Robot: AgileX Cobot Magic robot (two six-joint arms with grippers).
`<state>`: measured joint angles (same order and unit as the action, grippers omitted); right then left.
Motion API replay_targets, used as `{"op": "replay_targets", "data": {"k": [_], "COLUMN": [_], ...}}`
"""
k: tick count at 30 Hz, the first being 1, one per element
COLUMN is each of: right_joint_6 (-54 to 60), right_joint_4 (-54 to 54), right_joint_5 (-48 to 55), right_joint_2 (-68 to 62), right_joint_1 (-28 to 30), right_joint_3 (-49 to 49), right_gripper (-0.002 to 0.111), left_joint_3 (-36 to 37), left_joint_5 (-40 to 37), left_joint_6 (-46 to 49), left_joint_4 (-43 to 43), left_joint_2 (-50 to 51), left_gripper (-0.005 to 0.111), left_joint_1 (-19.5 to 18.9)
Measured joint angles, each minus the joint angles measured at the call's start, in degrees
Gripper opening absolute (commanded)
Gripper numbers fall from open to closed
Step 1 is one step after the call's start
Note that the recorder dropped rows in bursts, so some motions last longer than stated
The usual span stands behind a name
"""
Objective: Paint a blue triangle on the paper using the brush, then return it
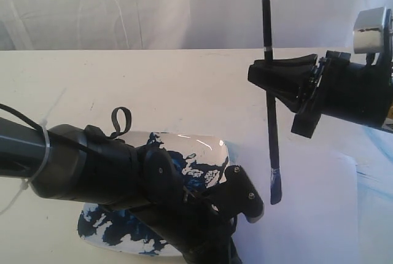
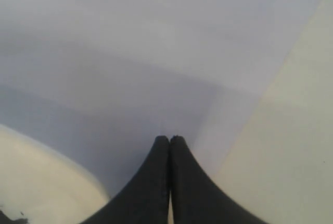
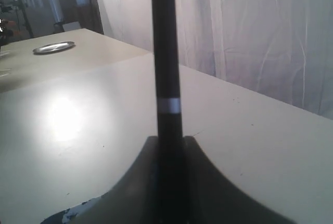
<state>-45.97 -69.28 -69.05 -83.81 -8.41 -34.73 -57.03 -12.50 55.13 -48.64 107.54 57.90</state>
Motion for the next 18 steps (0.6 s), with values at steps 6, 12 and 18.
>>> {"op": "replay_targets", "data": {"k": [6,12,18], "right_joint_6": [1.55,4.46,6.75], "right_joint_4": [0.25,4.61,7.14], "right_joint_5": [0.00,0.00,-0.11], "right_joint_2": [-3.80,-4.70,-7.48], "right_joint_1": [-0.12,-3.28,-4.13], "right_joint_3": [0.00,0.00,0.00], "right_gripper": [0.000,0.000,0.000], "left_joint_3": [0.00,0.00,0.00], "left_joint_5": [0.00,0.00,0.00], "left_joint_6": [0.00,0.00,0.00], "left_joint_4": [0.00,0.00,0.00], "left_joint_2": [0.00,0.00,0.00], "left_gripper": [0.000,0.000,0.000], "left_joint_1": [0.00,0.00,0.00]}}
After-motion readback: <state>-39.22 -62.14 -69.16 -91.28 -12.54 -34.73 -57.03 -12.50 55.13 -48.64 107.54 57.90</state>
